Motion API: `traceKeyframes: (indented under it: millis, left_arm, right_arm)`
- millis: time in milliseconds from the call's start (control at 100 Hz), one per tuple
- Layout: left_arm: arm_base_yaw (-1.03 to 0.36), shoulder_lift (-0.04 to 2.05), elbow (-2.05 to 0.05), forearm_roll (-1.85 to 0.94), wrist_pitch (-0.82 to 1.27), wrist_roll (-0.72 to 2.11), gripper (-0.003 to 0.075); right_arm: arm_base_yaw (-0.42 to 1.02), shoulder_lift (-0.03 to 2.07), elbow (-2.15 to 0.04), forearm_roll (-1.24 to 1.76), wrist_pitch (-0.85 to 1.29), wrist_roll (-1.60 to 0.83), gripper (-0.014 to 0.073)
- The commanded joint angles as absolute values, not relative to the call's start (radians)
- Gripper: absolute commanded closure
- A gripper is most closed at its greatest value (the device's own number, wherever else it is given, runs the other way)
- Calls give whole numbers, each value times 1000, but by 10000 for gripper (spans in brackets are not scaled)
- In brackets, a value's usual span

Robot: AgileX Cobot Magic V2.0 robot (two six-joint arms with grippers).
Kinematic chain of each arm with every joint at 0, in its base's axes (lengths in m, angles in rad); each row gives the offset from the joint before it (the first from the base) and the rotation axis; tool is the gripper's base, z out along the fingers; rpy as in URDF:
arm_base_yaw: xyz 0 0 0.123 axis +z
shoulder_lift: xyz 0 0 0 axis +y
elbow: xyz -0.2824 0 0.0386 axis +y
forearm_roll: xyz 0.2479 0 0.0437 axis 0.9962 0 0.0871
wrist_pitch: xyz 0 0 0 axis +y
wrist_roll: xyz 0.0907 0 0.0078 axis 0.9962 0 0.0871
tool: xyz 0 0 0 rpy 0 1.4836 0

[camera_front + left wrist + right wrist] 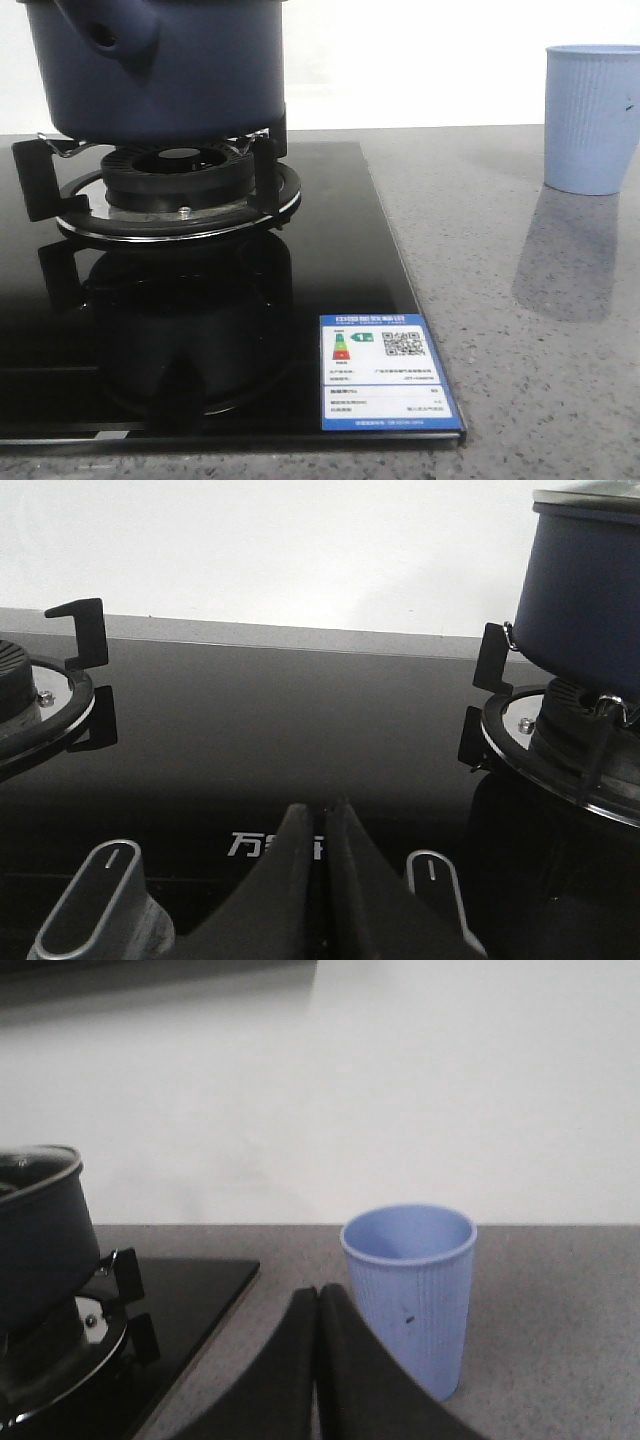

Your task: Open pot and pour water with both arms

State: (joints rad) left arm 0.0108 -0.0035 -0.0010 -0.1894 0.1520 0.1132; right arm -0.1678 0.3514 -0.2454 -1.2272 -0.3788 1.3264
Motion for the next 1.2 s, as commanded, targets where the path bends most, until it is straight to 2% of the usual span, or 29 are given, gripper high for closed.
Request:
traceKeyframes:
  millis: [0,190,280,350,650,850,1190]
  left_arm:
    - [12,-27,13,-201,85,104,736]
    - [12,-27,13,-201,85,104,736]
    - [12,-27,13,-201,85,104,736]
    - [12,-27,13,-201,85,104,736]
    - [12,-27,13,-201,85,104,736]
    - [12,-27,13,-201,85,104,736]
    - [12,-27,13,-201,85,104,736]
  right_arm:
    - [-159,391,-251,-854,-398,964,644]
    - [-52,388,-171,-270,-210,392,644]
    - [9,356,-142,-164,-142,142,644]
    - [46,306,-126,-159,-140,45,644]
    - [27,100,29,-54,-132,0,644]
    - [4,-35,26,-82,9,0,644]
    - [-35,-31,26,-82,37,0,644]
